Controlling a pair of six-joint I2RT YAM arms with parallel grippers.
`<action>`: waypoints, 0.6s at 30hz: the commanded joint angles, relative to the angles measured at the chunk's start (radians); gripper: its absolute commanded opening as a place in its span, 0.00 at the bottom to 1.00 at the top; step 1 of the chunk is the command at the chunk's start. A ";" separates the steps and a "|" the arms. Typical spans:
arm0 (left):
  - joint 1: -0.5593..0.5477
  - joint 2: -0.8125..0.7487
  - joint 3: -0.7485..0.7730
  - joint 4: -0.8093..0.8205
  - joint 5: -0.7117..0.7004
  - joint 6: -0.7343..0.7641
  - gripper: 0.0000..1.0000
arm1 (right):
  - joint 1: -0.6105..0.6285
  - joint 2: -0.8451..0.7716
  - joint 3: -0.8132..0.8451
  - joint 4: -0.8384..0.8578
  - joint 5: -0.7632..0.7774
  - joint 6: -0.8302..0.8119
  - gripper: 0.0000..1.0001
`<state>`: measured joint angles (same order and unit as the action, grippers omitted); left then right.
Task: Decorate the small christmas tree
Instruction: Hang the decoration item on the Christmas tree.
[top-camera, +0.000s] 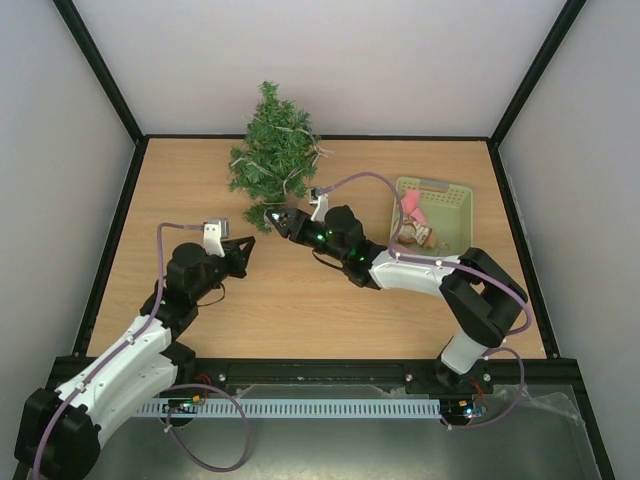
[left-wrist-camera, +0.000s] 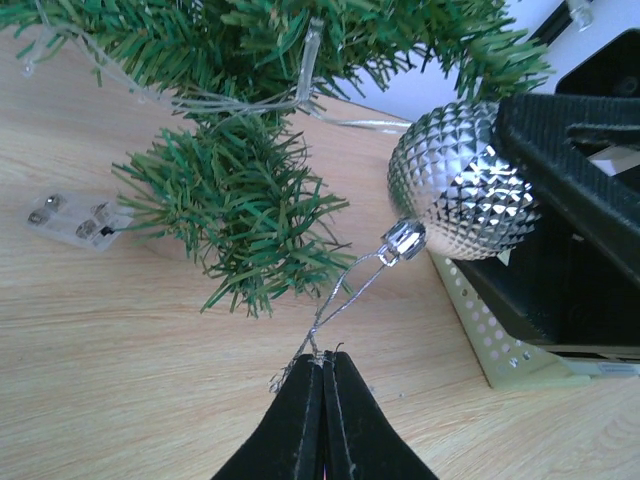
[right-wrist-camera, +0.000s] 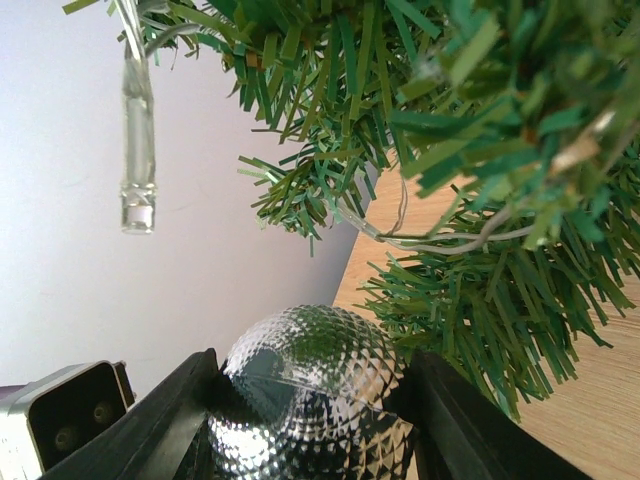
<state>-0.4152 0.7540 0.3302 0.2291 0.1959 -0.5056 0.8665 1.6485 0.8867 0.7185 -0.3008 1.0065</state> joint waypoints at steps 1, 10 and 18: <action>0.006 -0.015 -0.004 0.032 -0.005 -0.004 0.02 | 0.007 -0.034 -0.012 0.059 0.003 -0.001 0.40; 0.005 -0.037 -0.041 0.072 -0.005 -0.028 0.02 | 0.009 -0.026 -0.018 0.073 0.006 0.008 0.40; 0.006 0.017 -0.040 0.108 -0.014 -0.009 0.03 | 0.009 0.001 0.002 0.053 0.017 0.001 0.40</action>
<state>-0.4152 0.7444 0.2943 0.2848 0.1932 -0.5274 0.8669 1.6447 0.8764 0.7414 -0.3004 1.0138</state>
